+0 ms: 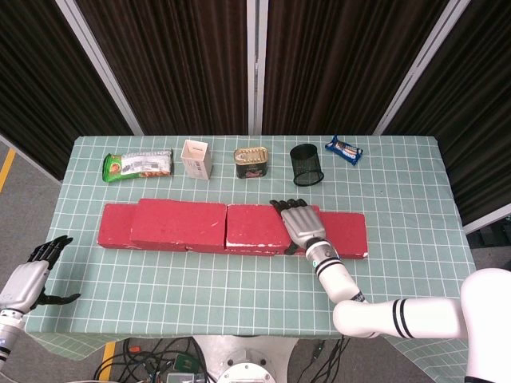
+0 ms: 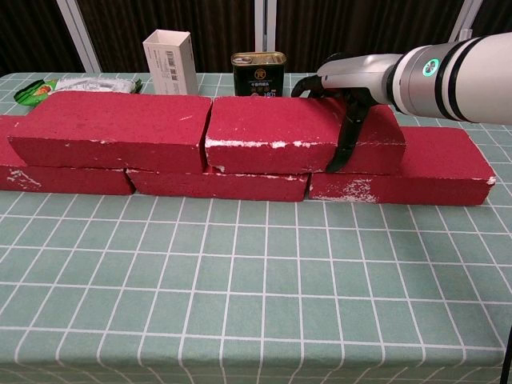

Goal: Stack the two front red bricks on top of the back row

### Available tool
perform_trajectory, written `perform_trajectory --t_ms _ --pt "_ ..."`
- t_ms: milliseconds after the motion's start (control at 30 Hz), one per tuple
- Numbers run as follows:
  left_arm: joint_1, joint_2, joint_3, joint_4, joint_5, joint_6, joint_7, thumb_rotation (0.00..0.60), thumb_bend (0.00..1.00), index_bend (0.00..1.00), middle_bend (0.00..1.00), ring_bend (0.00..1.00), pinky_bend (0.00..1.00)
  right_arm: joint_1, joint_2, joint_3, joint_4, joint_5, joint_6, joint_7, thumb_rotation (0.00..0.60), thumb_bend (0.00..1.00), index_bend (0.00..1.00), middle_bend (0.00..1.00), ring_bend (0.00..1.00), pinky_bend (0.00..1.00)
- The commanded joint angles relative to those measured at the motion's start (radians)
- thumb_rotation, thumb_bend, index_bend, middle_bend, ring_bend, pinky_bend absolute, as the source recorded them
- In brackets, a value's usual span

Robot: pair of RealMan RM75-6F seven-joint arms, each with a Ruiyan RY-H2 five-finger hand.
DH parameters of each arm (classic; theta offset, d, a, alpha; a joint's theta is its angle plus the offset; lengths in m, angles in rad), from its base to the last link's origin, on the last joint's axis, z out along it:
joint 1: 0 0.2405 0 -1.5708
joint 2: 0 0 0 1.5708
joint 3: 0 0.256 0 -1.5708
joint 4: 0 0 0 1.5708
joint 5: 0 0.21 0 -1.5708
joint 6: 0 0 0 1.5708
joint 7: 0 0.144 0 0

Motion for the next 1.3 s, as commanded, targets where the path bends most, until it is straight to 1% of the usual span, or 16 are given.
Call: perform_trajectory --t_ms 33,133,267,567,733,867,967,1067,1167,1300 --pt "0.0 0.0 0.0 0.001 0.0 0.0 -0.001 0.6 0.0 0.0 0.0 0.0 0.0 0.0 0.001 0.0 -0.001 0.005 -0.002 -0.002 0.6 0.0 0.0 0.1 0.05 0.07" --pt "0.0 -0.001 0.0 0.002 0.001 0.001 -0.003 0.6 0.0 0.0 0.0 0.0 0.0 0.003 0.01 0.003 -0.005 0.019 -0.015 -0.004 0.6 0.0 0.0 0.06 0.01 0.03" --pt "0.0 0.0 0.001 0.002 0.001 0.0 -0.004 0.6 0.0 0.0 0.0 0.0 0.0 0.004 0.018 0.005 -0.011 0.027 -0.027 0.001 0.6 0.0 0.0 0.0 0.0 0.0" --pt "0.001 -0.001 0.002 0.006 0.0 0.0 -0.009 0.6 0.0 0.0 0.0 0.0 0.0 -0.007 0.025 0.006 -0.03 0.002 -0.015 0.02 0.6 0.0 0.0 0.0 0.0 0.0" --pt "0.003 0.0 0.001 0.005 -0.001 0.004 -0.009 0.6 0.0 0.0 0.0 0.0 0.0 -0.035 0.071 0.007 -0.1 -0.055 0.023 0.042 0.6 0.0 0.0 0.0 0.0 0.0" --pt "0.005 0.002 -0.001 0.002 -0.004 0.008 -0.007 0.6 0.0 0.0 0.0 0.0 0.0 -0.066 0.132 0.004 -0.182 -0.103 0.063 0.056 0.6 0.0 0.0 0.0 0.0 0.0" --pt "0.007 0.003 -0.002 -0.003 -0.007 0.011 -0.001 0.6 0.0 0.0 0.0 0.0 0.0 -0.102 0.176 0.001 -0.235 -0.168 0.103 0.079 0.6 0.0 0.0 0.0 0.0 0.0" --pt "0.007 0.005 -0.001 -0.008 -0.009 0.009 0.006 0.6 0.0 0.0 0.0 0.0 0.0 -0.142 0.22 -0.015 -0.273 -0.24 0.139 0.096 0.6 0.0 0.0 0.0 0.0 0.0" --pt "0.005 0.004 -0.002 -0.012 -0.01 0.005 0.012 0.6 0.0 0.0 0.0 0.0 0.0 -0.178 0.257 -0.041 -0.282 -0.283 0.166 0.095 0.6 0.0 0.0 0.0 0.0 0.0" --pt "0.0 0.0 -0.002 -0.015 -0.011 -0.002 0.019 0.6 0.0 0.0 0.0 0.0 0.0 -0.214 0.269 -0.062 -0.24 -0.285 0.183 0.097 0.6 0.0 0.0 0.0 0.0 0.0"
